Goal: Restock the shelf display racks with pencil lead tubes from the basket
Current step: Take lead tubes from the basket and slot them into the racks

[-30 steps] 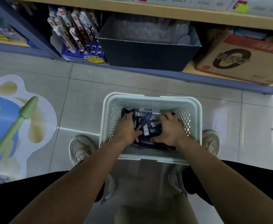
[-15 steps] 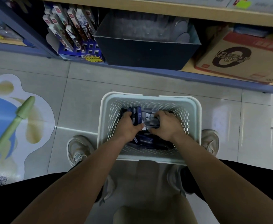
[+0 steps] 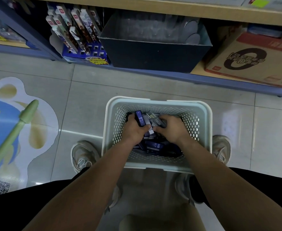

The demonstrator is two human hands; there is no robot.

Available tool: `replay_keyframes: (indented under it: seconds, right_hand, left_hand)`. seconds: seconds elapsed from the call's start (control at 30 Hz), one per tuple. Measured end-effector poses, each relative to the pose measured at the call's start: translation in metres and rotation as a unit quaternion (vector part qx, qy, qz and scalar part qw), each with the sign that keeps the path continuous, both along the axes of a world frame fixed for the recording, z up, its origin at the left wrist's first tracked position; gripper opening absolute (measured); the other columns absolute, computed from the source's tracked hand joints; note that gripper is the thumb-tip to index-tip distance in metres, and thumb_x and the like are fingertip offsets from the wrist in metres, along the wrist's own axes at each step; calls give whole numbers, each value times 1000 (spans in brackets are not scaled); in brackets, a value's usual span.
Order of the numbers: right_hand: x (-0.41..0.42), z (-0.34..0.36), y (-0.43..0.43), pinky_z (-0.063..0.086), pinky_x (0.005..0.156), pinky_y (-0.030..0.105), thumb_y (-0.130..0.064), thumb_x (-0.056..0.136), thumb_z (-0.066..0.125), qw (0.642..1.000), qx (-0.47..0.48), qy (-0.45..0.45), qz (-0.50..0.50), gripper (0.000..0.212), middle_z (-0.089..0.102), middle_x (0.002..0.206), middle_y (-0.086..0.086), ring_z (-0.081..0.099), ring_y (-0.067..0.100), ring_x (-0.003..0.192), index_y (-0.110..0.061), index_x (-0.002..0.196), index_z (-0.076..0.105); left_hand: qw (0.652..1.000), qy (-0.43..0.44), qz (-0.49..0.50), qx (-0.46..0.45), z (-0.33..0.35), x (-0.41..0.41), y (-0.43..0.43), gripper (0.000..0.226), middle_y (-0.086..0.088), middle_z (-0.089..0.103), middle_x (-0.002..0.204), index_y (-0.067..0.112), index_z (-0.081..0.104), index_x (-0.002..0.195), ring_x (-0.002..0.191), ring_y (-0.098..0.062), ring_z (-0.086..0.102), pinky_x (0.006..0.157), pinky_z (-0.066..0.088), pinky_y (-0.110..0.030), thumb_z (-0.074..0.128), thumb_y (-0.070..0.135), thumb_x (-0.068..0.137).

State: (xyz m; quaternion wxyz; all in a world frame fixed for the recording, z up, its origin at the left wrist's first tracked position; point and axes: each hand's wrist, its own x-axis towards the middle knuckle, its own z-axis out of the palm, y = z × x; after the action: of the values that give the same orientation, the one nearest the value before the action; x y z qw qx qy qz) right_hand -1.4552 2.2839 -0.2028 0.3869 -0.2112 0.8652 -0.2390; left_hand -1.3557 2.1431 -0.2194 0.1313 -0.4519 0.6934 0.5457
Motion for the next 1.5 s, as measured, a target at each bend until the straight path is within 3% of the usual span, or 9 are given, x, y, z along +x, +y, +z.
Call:
replay_keyframes:
  seconds: [0.2,0.33,0.4,0.57,0.7,0.87,1.03,1.27,1.5]
  right_hand:
    - [9,-2,-1,52,78,30,-36,89,71,997,-65,-38,-25,34,69,108,1,63,19,96,-21,120,68]
    - [7,1,1,43,59,3,-22,90,73,989,-95,-100,-48,40,68,110,-3,65,14,94,-18,128,63]
    - [8,1,1,42,58,1,-23,90,73,988,-104,-99,-54,42,64,114,-5,61,9,92,-17,129,60]
    - [12,-2,1,46,73,9,-26,91,71,986,-142,-74,-48,43,61,119,5,59,16,106,-19,132,61]
    - [15,0,2,50,98,31,-24,92,70,980,-164,-99,-54,42,66,122,-4,61,11,111,-20,133,61]
    - [17,-4,5,42,85,7,-22,89,74,975,-153,-139,-78,43,62,124,-6,54,5,116,-17,129,59]
    - [19,-3,7,50,98,32,-21,83,79,968,-177,-145,-99,37,72,111,-6,65,10,107,-16,119,71]
    - [29,-1,8,57,90,37,-8,83,79,936,-212,-220,-175,17,76,97,-1,70,17,93,-21,94,76]
    - [33,-2,11,49,100,27,-6,87,74,932,-200,-262,-152,28,75,107,-2,67,13,107,-24,107,72]
  left_hand:
    - [997,23,44,61,2,-5,5,37,-4,64,105,13,49,112,99,-21,62,91,50,-34,75,8,87]
    - [996,33,26,80,2,2,2,44,-6,63,118,10,45,123,109,-21,61,100,48,-38,73,13,89]
    - [994,38,28,96,1,4,0,51,-5,65,120,8,44,131,112,-20,63,104,48,-41,73,14,89]
    - [989,52,43,129,4,4,-1,57,2,65,115,7,40,136,109,-15,63,101,48,-33,73,11,89]
    - [986,61,57,143,9,6,1,47,3,63,112,13,40,132,100,-10,62,76,49,-14,67,9,94]
    - [984,74,48,154,6,15,3,46,-5,64,126,14,47,137,117,-20,62,100,50,-34,66,10,95]
    - [978,91,32,184,13,18,1,45,-2,66,126,15,49,138,113,-14,64,93,51,-26,65,14,96]
    - [971,99,11,216,12,20,-2,56,-8,70,122,9,51,134,114,-21,67,96,54,-33,77,10,85]
    - [975,118,20,187,15,22,1,28,3,77,101,20,70,104,97,-12,72,84,55,-24,76,2,84]
